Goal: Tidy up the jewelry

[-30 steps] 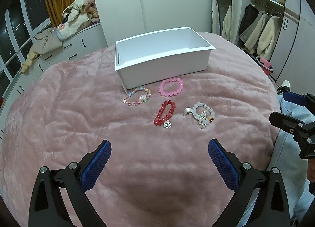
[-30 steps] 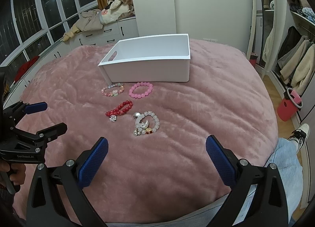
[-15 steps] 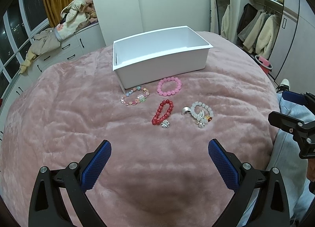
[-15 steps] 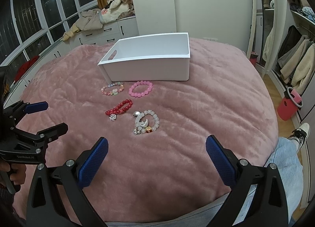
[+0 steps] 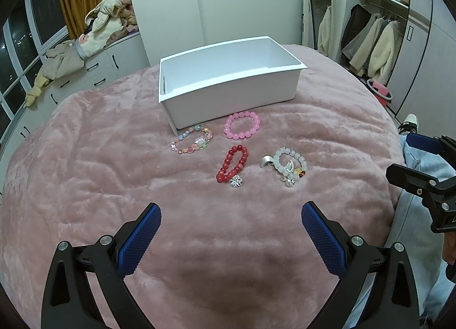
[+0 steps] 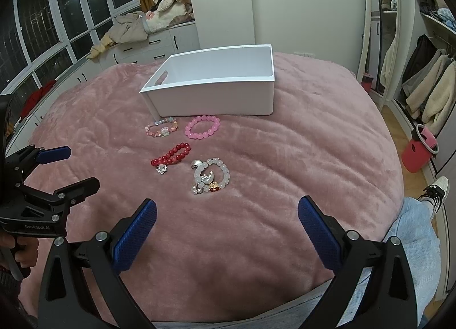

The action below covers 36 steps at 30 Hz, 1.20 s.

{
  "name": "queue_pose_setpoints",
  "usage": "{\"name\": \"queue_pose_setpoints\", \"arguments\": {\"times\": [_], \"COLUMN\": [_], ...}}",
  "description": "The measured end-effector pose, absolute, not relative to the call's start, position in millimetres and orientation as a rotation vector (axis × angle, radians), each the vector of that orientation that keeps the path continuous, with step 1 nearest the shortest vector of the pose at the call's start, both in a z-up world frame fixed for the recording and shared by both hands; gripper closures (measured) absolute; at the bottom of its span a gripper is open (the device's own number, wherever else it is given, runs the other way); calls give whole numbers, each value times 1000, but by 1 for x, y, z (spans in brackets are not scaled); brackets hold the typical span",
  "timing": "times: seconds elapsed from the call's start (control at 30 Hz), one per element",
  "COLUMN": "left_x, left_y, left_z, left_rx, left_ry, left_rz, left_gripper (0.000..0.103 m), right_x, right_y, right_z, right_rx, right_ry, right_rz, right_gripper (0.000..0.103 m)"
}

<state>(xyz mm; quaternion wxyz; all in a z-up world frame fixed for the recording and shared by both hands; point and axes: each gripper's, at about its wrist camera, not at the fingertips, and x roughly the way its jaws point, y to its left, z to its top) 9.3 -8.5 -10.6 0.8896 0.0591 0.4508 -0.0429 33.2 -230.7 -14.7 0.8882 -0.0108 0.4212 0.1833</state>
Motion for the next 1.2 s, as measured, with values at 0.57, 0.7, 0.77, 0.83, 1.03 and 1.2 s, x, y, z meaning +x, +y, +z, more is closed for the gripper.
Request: {"name": "queue_pose_setpoints", "arguments": {"times": [0.57, 0.7, 0.77, 0.83, 1.03, 1.2], "left_x": [46, 68, 79, 92, 122, 140], "left_y": [-3, -6, -5, -6, -8, -3], "left_z": [-50, -72, -82, -93, -120, -142], "left_rx": [103, 71, 55, 39, 38, 33], "left_ry": [947, 969, 978, 983, 1004, 1061], "left_rz": [-126, -193, -197, -211, -222, -212], "left_gripper": [4, 19, 22, 25, 36, 51], "right_x": [66, 85, 98, 108, 144, 160], "right_y": [-226, -217, -210, -206, -197, -192], "right_z": [-57, -81, -95, -105, -140, -154], "right_rx": [136, 155, 171, 184, 207, 217], "right_ry": [948, 1012, 1059, 1078, 1162, 1180], "right_rz": [474, 488, 502, 509, 494, 489], "right_gripper": [19, 35, 40, 44, 64, 79]}}
